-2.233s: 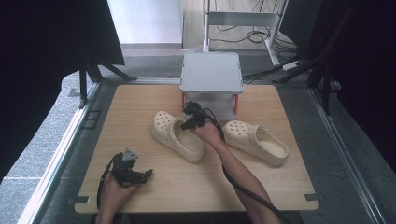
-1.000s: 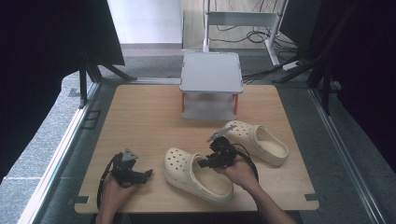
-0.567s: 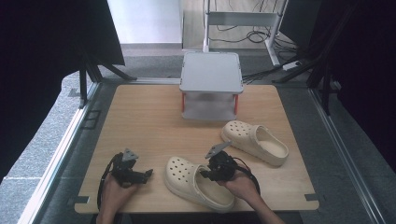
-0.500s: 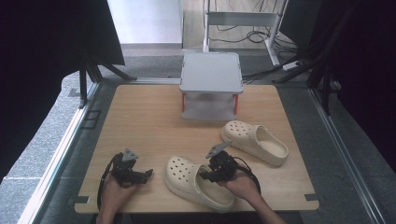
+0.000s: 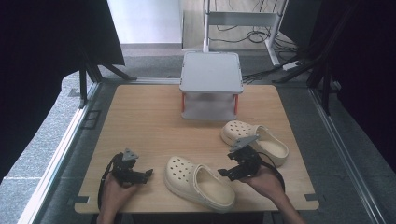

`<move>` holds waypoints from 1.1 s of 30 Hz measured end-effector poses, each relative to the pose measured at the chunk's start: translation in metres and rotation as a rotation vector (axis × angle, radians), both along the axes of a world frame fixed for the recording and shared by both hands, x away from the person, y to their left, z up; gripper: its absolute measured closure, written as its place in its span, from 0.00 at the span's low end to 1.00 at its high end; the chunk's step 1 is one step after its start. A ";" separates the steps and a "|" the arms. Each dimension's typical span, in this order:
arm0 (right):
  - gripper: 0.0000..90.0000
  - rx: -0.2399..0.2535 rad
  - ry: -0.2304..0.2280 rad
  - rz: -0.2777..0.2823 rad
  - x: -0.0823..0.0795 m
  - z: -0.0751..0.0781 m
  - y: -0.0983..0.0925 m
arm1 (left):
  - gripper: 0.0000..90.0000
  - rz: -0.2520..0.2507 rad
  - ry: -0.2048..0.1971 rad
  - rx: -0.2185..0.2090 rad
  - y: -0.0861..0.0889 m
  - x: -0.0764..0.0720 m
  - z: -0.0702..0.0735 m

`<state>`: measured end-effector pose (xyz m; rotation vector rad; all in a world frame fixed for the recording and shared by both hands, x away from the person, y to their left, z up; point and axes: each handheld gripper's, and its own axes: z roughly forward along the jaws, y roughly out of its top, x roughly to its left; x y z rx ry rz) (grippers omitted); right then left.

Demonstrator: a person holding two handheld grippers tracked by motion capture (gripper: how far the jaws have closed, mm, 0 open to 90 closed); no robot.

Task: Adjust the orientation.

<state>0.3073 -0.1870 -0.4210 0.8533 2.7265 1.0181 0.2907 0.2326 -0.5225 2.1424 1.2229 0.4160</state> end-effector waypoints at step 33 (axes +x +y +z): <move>0.04 -0.010 -0.123 -0.255 0.056 0.019 -0.126 | 0.00 0.005 -0.001 -0.002 0.000 0.000 0.000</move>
